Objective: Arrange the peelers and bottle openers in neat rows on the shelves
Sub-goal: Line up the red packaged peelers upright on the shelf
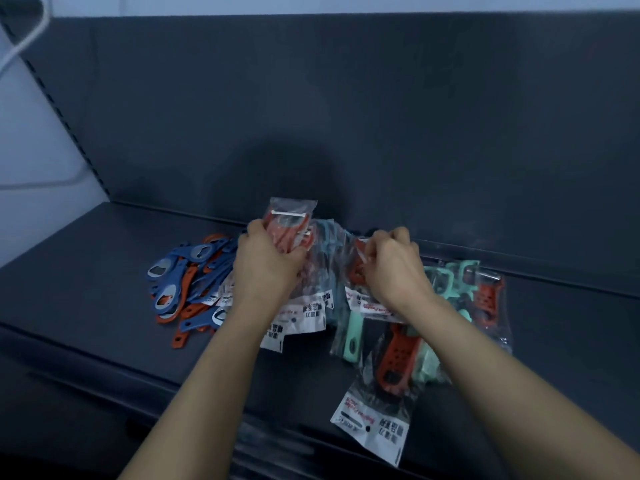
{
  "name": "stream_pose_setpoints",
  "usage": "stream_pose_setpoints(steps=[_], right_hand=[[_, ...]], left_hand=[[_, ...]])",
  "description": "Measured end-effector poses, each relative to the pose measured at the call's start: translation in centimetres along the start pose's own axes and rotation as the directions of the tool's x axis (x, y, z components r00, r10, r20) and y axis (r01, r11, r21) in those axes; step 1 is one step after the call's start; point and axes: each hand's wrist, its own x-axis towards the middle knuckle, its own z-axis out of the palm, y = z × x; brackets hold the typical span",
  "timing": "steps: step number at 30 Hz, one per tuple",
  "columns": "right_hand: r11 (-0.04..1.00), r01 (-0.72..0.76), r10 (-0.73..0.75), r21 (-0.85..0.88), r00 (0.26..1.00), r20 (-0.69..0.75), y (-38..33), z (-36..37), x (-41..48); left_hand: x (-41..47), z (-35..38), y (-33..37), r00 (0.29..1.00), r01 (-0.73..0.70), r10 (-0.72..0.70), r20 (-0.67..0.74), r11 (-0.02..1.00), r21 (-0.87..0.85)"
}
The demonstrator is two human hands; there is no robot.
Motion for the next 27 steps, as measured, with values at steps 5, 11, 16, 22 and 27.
stream_pose_setpoints(steps=[5, 11, 16, 22, 27], right_hand=[[1.000, -0.010, 0.010, -0.010, 1.000, -0.007, 0.9, -0.7, -1.8], [0.993, -0.114, 0.114, -0.016, 0.993, -0.011, 2.7, -1.1, -3.8], [0.990, -0.135, 0.137, 0.039, 0.988, -0.065, 3.5, -1.0, -4.4], [0.995, -0.054, 0.058, 0.084, 0.997, -0.049, 1.0, 0.7, -2.6], [0.991, -0.092, 0.090, 0.092, 0.996, 0.025, -0.7, 2.5, -0.5]], left_hand=[[-0.3, 2.5, 1.3, 0.997, -0.034, 0.017, 0.076, 0.975, 0.220], [-0.5, 3.3, 0.8, 0.995, -0.047, 0.030, 0.091, 0.980, 0.192], [-1.6, 3.3, 1.2, 0.990, -0.126, 0.121, 0.073, 0.990, 0.064], [-1.9, 1.3, 0.8, 0.993, -0.119, 0.120, -0.017, 0.992, 0.044], [-0.9, -2.0, -1.9, 0.996, -0.028, 0.029, -0.089, 1.000, 0.012]])
